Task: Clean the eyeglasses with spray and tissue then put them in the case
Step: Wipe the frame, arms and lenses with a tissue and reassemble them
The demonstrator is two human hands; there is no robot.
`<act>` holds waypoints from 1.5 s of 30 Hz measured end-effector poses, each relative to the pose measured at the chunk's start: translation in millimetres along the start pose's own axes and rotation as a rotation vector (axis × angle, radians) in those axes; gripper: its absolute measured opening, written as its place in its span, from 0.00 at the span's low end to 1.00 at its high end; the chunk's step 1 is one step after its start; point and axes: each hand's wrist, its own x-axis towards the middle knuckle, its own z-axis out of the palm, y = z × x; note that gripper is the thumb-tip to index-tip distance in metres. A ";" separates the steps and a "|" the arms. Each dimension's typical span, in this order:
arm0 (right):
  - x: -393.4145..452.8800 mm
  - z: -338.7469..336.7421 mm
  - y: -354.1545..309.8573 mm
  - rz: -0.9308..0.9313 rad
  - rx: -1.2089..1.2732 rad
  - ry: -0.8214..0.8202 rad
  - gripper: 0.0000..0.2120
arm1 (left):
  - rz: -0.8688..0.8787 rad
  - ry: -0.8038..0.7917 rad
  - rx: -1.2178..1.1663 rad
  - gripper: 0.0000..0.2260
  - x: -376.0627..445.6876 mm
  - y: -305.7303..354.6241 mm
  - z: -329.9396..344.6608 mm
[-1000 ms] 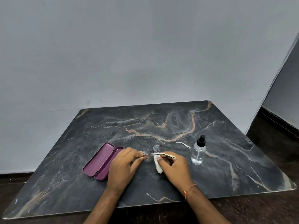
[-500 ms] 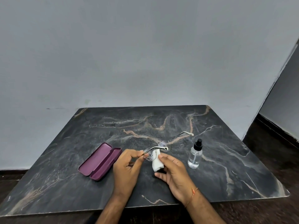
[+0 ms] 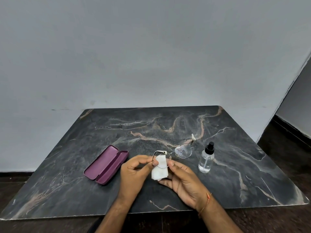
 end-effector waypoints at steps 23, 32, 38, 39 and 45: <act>2.5 -5.5 4.6 -0.017 0.059 -0.001 0.16 | -0.005 0.046 0.092 0.02 -9.7 9.3 3.1; 1.3 -6.4 2.1 0.011 0.034 -0.042 0.29 | -0.008 0.020 0.106 0.02 -9.7 10.2 2.7; 2.8 -8.2 3.0 -0.032 0.069 -0.029 0.23 | -0.011 0.011 0.096 0.05 -9.3 10.0 3.6; 2.5 -7.7 3.3 -0.031 0.072 -0.030 0.23 | -0.008 0.012 0.097 0.05 -8.9 9.9 3.5; 3.7 -7.9 2.7 -0.001 0.074 0.002 0.31 | 0.012 0.019 0.103 0.02 -9.8 9.6 2.6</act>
